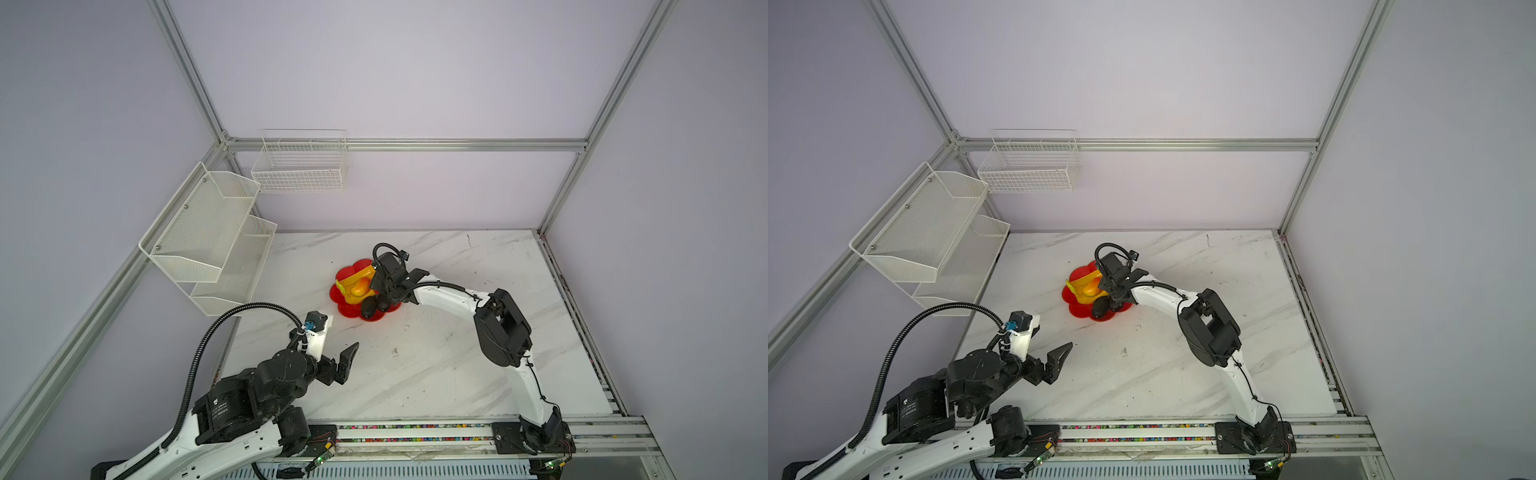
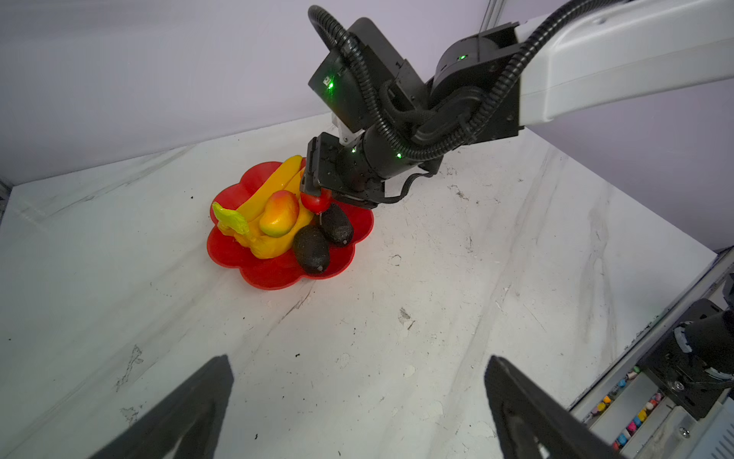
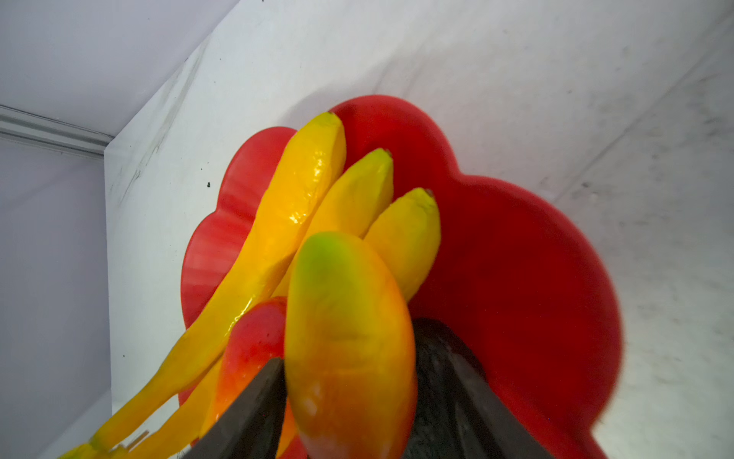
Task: Place and organize the fake fruits in the fruit bowl
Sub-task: 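Open the right gripper and withdraw it from the bowl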
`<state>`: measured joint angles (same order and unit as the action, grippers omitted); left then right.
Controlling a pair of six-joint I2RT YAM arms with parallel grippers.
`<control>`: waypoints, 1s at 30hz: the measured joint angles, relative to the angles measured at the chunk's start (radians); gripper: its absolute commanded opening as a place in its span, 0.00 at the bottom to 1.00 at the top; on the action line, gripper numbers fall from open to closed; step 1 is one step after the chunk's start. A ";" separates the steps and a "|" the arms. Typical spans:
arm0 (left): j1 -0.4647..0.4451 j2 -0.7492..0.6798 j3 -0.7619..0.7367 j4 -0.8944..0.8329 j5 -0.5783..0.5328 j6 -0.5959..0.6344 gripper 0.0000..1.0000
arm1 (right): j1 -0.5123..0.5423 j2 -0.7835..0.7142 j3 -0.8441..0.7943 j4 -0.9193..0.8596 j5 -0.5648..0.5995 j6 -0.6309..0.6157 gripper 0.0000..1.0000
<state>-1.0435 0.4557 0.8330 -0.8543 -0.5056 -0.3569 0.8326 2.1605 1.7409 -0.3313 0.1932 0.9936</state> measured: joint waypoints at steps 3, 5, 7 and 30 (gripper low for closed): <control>0.010 0.026 0.000 0.001 0.000 0.000 1.00 | 0.000 -0.137 -0.107 0.000 0.027 -0.027 0.74; 0.017 0.056 0.000 0.001 -0.006 -0.003 1.00 | 0.000 -0.238 -0.171 0.005 0.045 -0.051 0.82; 0.024 0.100 0.000 0.006 -0.026 -0.018 1.00 | -0.008 -0.353 -0.245 0.020 0.062 -0.084 0.88; 0.471 0.072 -0.461 0.684 -0.451 0.104 1.00 | -0.507 -1.054 -1.040 0.362 0.065 -0.551 0.97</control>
<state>-0.5728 0.5274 0.3717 -0.1707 -0.9562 -0.2531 0.3252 1.1065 0.7006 0.0311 0.2584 0.4423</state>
